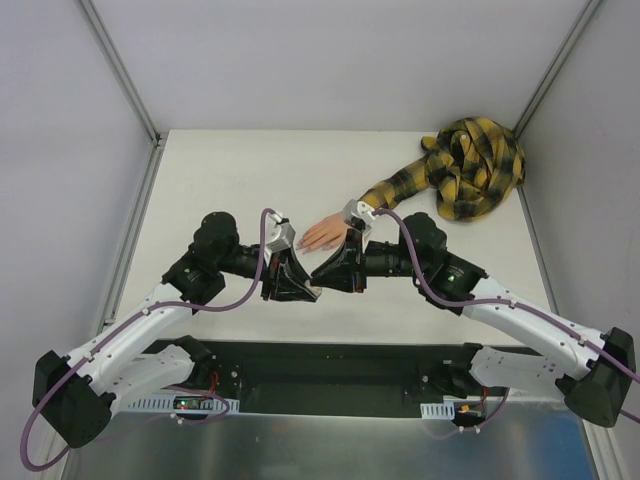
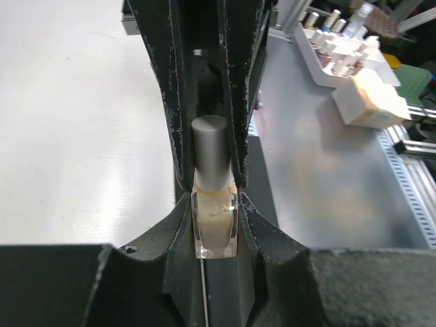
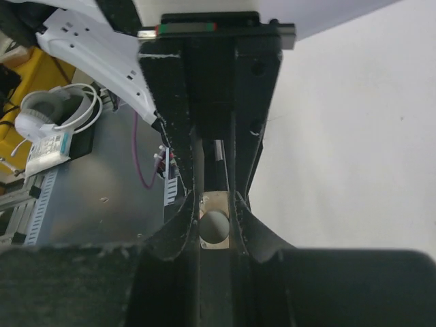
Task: Paint the nails
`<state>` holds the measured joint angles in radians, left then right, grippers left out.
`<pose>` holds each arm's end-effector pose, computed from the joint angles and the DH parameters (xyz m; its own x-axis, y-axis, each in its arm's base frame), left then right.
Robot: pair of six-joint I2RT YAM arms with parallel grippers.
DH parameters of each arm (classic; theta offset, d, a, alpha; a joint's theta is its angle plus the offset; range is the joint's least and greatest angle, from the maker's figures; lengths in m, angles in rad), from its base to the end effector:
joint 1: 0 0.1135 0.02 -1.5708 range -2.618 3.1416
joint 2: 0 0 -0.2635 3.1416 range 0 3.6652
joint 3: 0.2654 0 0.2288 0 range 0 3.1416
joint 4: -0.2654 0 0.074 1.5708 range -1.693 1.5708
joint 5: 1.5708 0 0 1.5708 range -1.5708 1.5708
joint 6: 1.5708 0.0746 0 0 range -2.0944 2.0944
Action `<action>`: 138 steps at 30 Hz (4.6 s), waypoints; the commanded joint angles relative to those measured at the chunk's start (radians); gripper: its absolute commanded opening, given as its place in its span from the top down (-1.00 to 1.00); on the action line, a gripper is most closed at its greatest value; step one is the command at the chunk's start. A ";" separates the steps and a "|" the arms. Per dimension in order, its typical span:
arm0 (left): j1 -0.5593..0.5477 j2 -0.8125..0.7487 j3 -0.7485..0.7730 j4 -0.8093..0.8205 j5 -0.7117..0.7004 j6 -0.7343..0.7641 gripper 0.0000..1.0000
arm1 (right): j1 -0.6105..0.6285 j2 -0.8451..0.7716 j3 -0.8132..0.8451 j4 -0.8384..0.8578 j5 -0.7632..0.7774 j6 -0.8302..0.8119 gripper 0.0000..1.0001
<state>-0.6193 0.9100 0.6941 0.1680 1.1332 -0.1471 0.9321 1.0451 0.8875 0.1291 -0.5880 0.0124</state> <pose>0.1174 -0.1666 0.3278 -0.1826 0.0539 -0.9817 0.9664 -0.1741 -0.1893 0.1166 0.2264 0.3622 -0.0294 -0.0222 -0.9993 -0.9983 0.0511 0.0282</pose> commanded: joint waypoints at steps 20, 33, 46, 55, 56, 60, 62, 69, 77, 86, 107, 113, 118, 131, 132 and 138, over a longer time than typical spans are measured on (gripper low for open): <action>0.036 -0.059 0.024 -0.030 -0.481 0.106 1.00 | 0.177 0.088 0.329 -0.462 0.934 0.330 -0.46; 0.036 -0.088 0.024 -0.032 -0.520 0.103 1.00 | 0.261 0.280 0.505 -0.545 1.107 0.452 -0.06; 0.036 -0.071 0.030 -0.019 -0.362 0.093 1.00 | 0.251 0.170 0.325 -0.332 1.050 0.310 0.99; 0.036 -0.068 0.002 0.168 0.163 -0.048 1.00 | -0.027 0.015 -0.015 0.138 -0.181 -0.017 1.00; 0.036 -0.068 0.002 0.166 0.162 -0.046 1.00 | -0.019 0.010 -0.034 0.159 -0.173 0.007 1.00; 0.044 -0.048 0.007 0.154 0.140 -0.039 1.00 | -0.016 0.006 -0.035 0.167 -0.110 0.024 1.00; 0.044 -0.039 0.010 0.143 0.125 -0.037 1.00 | -0.018 -0.002 -0.024 0.150 -0.049 0.031 1.00; 0.044 -0.051 0.018 0.047 -0.160 0.041 1.00 | 0.066 -0.037 0.095 -0.124 0.379 0.087 -0.05; 0.044 -0.102 0.016 -0.032 -0.478 0.118 1.00 | 0.224 0.013 0.266 -0.451 1.065 0.385 -0.50; 0.043 -0.129 0.008 -0.032 -0.569 0.115 1.00 | 0.261 0.165 0.409 -0.453 1.136 0.416 -0.21; 0.039 -0.114 0.016 -0.032 -0.550 0.103 1.00 | 0.277 0.372 0.522 -0.421 1.140 0.486 0.37; 0.039 -0.115 0.016 -0.027 -0.453 0.110 1.00 | 0.266 0.276 0.388 -0.346 1.140 0.394 0.99; 0.041 -0.115 -0.001 0.086 -0.120 0.072 1.00 | 0.048 0.100 0.032 0.312 -0.021 0.057 0.99; 0.049 -0.036 -0.027 0.262 0.076 -0.105 1.00 | -0.001 0.044 -0.039 0.347 -0.092 0.185 1.00; 0.049 -0.042 -0.025 0.213 0.044 -0.065 1.00 | 0.005 0.033 -0.035 0.287 -0.002 0.189 0.95; 0.049 -0.080 -0.005 0.068 -0.274 0.053 1.00 | 0.117 -0.033 0.094 -0.076 0.610 0.233 -0.30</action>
<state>-0.5636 0.8635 0.6460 0.2802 1.0340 -0.2279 0.9703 1.0771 0.8745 0.2249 -0.4053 0.1955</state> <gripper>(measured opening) 0.229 0.547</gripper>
